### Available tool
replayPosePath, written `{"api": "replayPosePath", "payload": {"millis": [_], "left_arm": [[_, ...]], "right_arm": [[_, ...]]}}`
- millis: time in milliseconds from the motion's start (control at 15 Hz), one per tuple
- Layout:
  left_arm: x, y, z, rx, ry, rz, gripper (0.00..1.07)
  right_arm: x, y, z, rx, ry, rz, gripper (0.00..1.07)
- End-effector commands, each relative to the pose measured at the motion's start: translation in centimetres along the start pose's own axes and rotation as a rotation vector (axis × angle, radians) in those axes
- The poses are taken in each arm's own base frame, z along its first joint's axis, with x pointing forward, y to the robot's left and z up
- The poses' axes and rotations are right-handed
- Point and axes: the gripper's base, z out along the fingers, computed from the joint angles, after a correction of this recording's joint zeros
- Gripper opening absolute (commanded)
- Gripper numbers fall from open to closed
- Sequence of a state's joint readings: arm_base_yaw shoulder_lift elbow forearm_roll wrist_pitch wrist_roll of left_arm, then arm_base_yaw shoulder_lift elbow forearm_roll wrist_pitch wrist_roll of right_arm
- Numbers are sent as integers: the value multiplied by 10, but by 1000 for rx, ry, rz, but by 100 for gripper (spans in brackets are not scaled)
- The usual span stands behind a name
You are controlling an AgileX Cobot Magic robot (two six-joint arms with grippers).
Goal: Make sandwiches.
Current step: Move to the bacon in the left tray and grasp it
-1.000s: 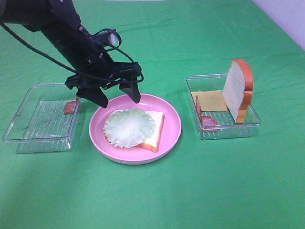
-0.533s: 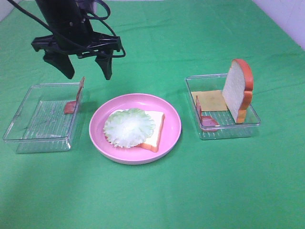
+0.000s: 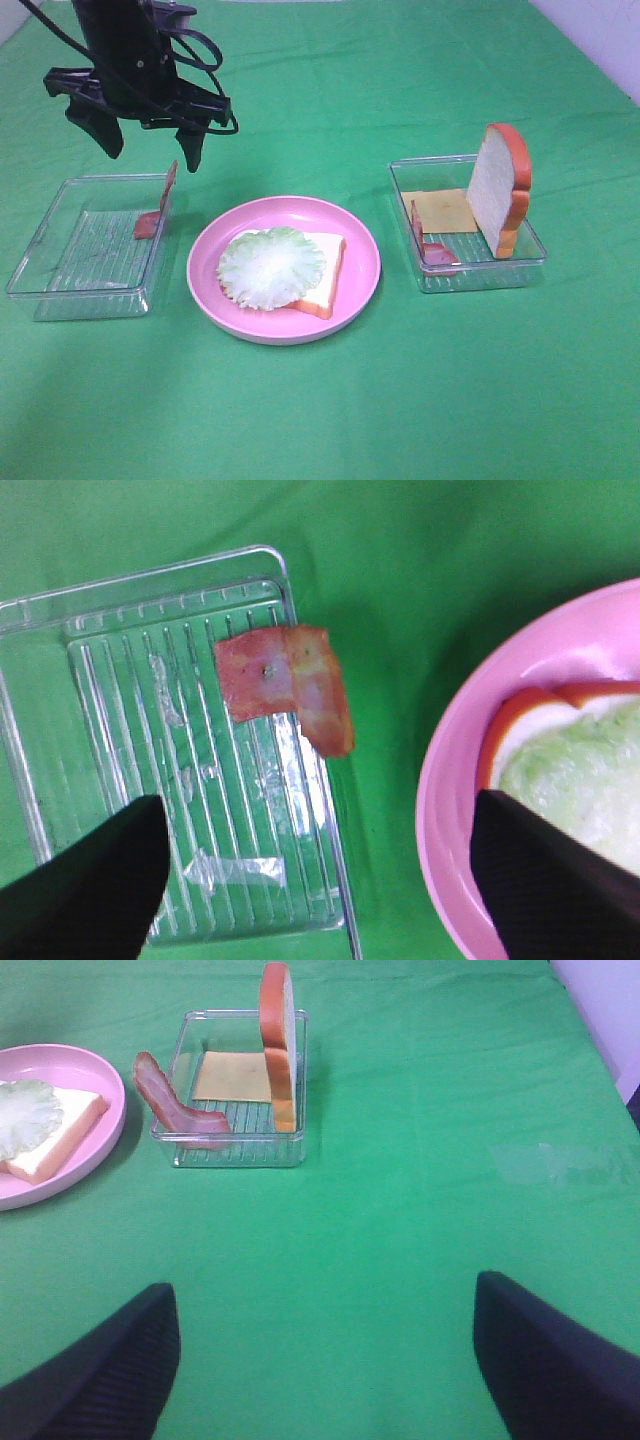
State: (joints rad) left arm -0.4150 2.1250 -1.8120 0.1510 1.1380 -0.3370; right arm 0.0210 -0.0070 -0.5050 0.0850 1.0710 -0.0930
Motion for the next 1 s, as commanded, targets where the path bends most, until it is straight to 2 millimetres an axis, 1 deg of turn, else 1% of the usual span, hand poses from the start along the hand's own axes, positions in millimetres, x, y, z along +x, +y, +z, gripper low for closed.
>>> {"api": "replayPosePath", "payload": {"millis": [67, 200, 267, 333, 467, 667, 733, 867, 933, 1000], "left_arm": [[-4, -2, 24, -17, -8, -4, 76], [-4, -3, 36, -30, 1, 6, 76], [-4, -3, 38, -36, 2, 9, 75], [-4, -3, 43, -42, 12, 10, 71], [-4, -4, 48, -43, 6, 13, 57], [-7, -4, 48, -43, -16, 19, 34], [-7, -4, 48, -43, -18, 19, 28], [-7, -4, 48, -44, -18, 19, 6], [-7, -3, 48, -48, -19, 22, 0], [-7, -4, 48, -47, -19, 23, 0]], "right_arm": [[0, 0, -1, 5, -24, -13, 76], [0, 0, -1, 5, -24, -13, 76], [0, 0, -1, 5, -24, -13, 76], [0, 0, -1, 5, -24, -13, 76], [0, 0, -1, 5, -24, -13, 76], [0, 0, -1, 5, -24, -13, 76], [0, 0, -1, 5, -24, -13, 76], [0, 0, -1, 5, -24, -13, 76], [0, 0, -1, 5, -24, -13, 76], [0, 0, -1, 5, -24, -13, 76]]}}
